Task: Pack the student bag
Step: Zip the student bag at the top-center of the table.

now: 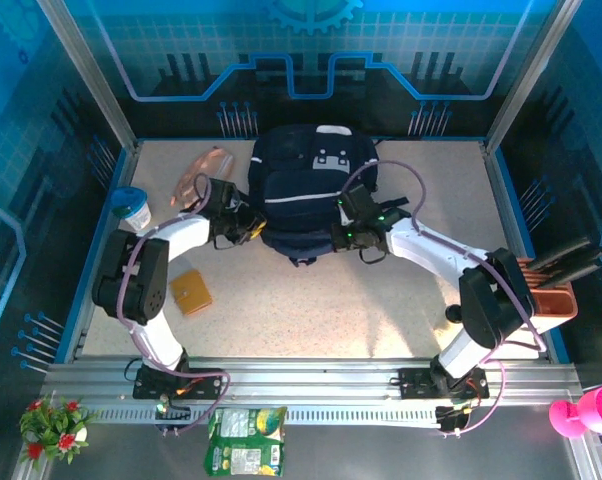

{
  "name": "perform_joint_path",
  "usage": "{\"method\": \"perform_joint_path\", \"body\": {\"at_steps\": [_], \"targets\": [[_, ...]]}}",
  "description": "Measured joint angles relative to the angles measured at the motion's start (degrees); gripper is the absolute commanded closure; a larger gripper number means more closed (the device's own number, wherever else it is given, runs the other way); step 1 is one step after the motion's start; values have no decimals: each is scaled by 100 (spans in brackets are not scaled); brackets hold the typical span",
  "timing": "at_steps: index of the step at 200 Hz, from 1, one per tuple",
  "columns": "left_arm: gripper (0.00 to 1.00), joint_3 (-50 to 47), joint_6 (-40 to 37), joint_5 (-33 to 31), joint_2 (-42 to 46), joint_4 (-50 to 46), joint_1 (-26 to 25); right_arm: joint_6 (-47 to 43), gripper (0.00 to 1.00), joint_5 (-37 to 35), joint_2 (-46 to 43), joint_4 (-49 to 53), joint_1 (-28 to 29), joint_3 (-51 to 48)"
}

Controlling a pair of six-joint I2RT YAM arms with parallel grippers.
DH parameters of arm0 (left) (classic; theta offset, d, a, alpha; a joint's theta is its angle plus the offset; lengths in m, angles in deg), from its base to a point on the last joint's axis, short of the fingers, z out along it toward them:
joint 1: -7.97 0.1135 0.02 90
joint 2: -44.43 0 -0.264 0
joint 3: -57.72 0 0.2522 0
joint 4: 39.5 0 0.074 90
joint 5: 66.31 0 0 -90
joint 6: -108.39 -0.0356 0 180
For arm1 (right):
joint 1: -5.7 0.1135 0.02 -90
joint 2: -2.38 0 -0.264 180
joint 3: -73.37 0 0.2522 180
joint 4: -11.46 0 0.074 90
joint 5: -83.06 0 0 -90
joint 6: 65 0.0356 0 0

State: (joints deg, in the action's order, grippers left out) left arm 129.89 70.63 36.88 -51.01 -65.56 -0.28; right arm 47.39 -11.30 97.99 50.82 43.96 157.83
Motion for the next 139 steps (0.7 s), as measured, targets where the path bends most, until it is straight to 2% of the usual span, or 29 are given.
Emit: {"method": "perform_joint_path", "body": {"at_steps": [28,65,98,139], "targets": [[39,0,-131,-444,866,-675,72,-68,100,319,555,-24,468,562],[39,-146,273,-479,1589,-988,57,-85,100,684,1069,-68,831,1088],[39,-634,953,-442,1709,-994,-140,-85,100,876,1274,-90,1012,1294],[47,-874,1471,-365,1469,-726,-367,-85,100,1001,1340,-105,1056,1305]]}}
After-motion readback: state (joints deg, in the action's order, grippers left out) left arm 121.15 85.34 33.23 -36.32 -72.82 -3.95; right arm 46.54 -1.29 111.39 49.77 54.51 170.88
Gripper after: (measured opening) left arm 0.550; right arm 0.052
